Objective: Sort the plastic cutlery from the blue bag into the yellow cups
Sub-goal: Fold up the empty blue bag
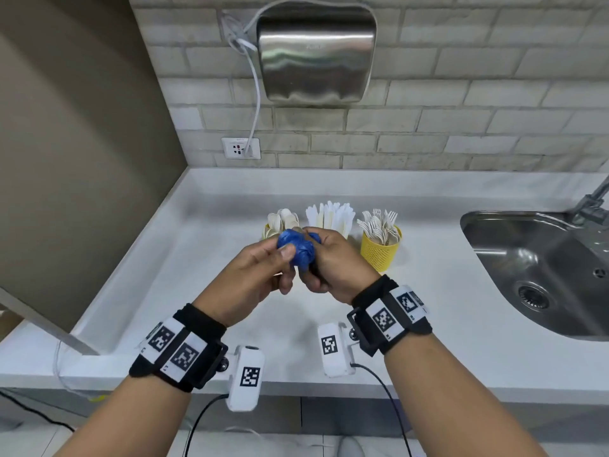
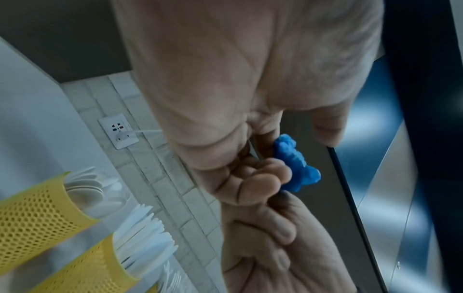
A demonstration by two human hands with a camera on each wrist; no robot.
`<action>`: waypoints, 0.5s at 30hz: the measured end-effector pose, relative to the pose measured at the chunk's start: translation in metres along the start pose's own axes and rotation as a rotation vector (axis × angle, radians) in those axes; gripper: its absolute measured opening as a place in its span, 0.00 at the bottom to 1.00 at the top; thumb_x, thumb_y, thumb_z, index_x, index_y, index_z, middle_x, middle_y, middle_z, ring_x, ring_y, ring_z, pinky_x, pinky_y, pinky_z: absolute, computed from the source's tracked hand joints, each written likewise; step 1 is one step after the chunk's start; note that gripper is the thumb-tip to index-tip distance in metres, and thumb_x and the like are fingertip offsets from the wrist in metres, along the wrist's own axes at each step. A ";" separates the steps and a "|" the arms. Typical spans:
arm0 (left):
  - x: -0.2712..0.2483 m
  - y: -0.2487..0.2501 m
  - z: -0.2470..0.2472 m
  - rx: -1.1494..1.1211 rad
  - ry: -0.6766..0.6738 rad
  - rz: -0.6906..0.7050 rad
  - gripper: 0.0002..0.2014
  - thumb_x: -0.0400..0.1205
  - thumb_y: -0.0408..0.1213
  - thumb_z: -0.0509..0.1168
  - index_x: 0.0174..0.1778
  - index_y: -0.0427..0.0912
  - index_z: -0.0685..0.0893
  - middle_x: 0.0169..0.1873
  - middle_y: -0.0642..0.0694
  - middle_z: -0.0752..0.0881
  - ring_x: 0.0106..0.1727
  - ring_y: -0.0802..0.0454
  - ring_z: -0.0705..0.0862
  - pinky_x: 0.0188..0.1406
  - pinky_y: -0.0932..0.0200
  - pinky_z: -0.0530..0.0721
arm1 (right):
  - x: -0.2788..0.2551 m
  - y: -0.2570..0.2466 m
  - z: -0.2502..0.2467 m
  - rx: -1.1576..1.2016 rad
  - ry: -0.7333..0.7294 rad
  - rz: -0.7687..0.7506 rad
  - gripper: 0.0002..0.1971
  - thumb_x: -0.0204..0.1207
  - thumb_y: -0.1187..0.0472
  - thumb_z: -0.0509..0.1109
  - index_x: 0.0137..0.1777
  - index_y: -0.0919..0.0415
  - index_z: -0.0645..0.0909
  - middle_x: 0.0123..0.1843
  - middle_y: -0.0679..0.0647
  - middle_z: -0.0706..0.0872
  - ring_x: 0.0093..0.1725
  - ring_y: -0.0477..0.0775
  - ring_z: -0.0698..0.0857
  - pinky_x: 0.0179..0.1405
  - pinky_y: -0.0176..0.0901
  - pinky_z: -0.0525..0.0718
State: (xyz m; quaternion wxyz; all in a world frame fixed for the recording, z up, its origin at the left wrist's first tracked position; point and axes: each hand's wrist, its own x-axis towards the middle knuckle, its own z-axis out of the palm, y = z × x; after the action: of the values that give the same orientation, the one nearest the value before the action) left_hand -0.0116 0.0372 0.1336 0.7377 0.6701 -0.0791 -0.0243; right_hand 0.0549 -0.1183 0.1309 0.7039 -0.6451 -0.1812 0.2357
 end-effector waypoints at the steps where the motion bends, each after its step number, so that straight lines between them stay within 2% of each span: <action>1: 0.000 -0.001 0.001 0.037 0.027 0.021 0.17 0.81 0.51 0.68 0.51 0.40 0.88 0.34 0.40 0.76 0.34 0.49 0.74 0.38 0.59 0.77 | 0.000 0.005 0.002 -0.039 0.016 0.012 0.12 0.88 0.70 0.56 0.48 0.66 0.80 0.26 0.62 0.75 0.16 0.51 0.69 0.20 0.34 0.59; 3: 0.002 -0.003 0.001 0.106 0.106 0.039 0.17 0.82 0.51 0.68 0.51 0.39 0.87 0.32 0.42 0.77 0.35 0.46 0.74 0.38 0.57 0.75 | -0.001 0.011 0.007 -0.121 0.079 0.001 0.09 0.88 0.71 0.56 0.52 0.71 0.78 0.29 0.60 0.75 0.19 0.54 0.73 0.19 0.38 0.64; 5: 0.003 -0.005 0.002 0.156 0.128 0.036 0.14 0.88 0.46 0.65 0.50 0.37 0.86 0.31 0.42 0.79 0.36 0.42 0.77 0.39 0.53 0.74 | -0.003 0.013 0.012 -0.186 0.128 -0.062 0.09 0.88 0.72 0.57 0.58 0.66 0.79 0.30 0.58 0.81 0.23 0.58 0.80 0.21 0.43 0.74; 6: 0.003 -0.006 0.003 0.189 0.131 0.033 0.13 0.90 0.43 0.63 0.50 0.36 0.85 0.32 0.43 0.81 0.36 0.42 0.78 0.40 0.52 0.75 | -0.004 0.012 0.015 -0.198 0.134 -0.089 0.13 0.86 0.73 0.57 0.63 0.63 0.79 0.34 0.59 0.83 0.26 0.59 0.83 0.24 0.45 0.79; 8: 0.004 -0.008 0.004 0.315 0.166 0.020 0.12 0.92 0.40 0.60 0.49 0.39 0.85 0.37 0.51 0.81 0.39 0.51 0.80 0.44 0.54 0.75 | -0.008 0.012 0.018 -0.173 0.109 -0.098 0.20 0.80 0.71 0.59 0.70 0.58 0.79 0.45 0.60 0.86 0.36 0.58 0.86 0.34 0.49 0.85; 10: 0.002 -0.006 0.008 0.496 0.177 0.017 0.15 0.93 0.38 0.57 0.43 0.47 0.84 0.42 0.55 0.78 0.42 0.61 0.79 0.49 0.63 0.74 | -0.010 0.012 0.021 -0.013 0.075 -0.034 0.22 0.72 0.63 0.62 0.66 0.58 0.81 0.48 0.59 0.86 0.39 0.56 0.85 0.37 0.47 0.84; 12: -0.001 -0.004 0.012 0.598 0.126 0.038 0.19 0.93 0.36 0.53 0.38 0.49 0.82 0.41 0.54 0.77 0.46 0.60 0.79 0.50 0.65 0.72 | -0.012 0.011 0.024 0.177 0.092 0.015 0.16 0.70 0.59 0.62 0.57 0.60 0.80 0.39 0.58 0.84 0.32 0.56 0.81 0.31 0.46 0.78; 14: 0.000 -0.004 0.011 0.647 0.052 0.065 0.21 0.91 0.36 0.53 0.35 0.44 0.85 0.40 0.52 0.82 0.49 0.54 0.81 0.51 0.62 0.73 | -0.012 0.013 0.024 0.158 0.211 0.007 0.08 0.80 0.55 0.64 0.50 0.61 0.76 0.29 0.53 0.80 0.25 0.55 0.74 0.26 0.42 0.68; 15: 0.001 -0.005 0.010 0.674 0.033 0.076 0.21 0.89 0.38 0.54 0.35 0.44 0.87 0.39 0.51 0.85 0.49 0.53 0.82 0.51 0.60 0.75 | -0.012 0.016 0.024 0.110 0.267 0.007 0.09 0.86 0.55 0.63 0.47 0.59 0.75 0.26 0.51 0.77 0.24 0.54 0.71 0.24 0.40 0.65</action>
State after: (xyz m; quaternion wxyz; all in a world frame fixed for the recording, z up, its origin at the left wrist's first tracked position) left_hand -0.0122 0.0266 0.1297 0.4764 0.8730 -0.0959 0.0416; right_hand 0.0303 -0.1046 0.1182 0.7551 -0.6318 -0.0706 0.1600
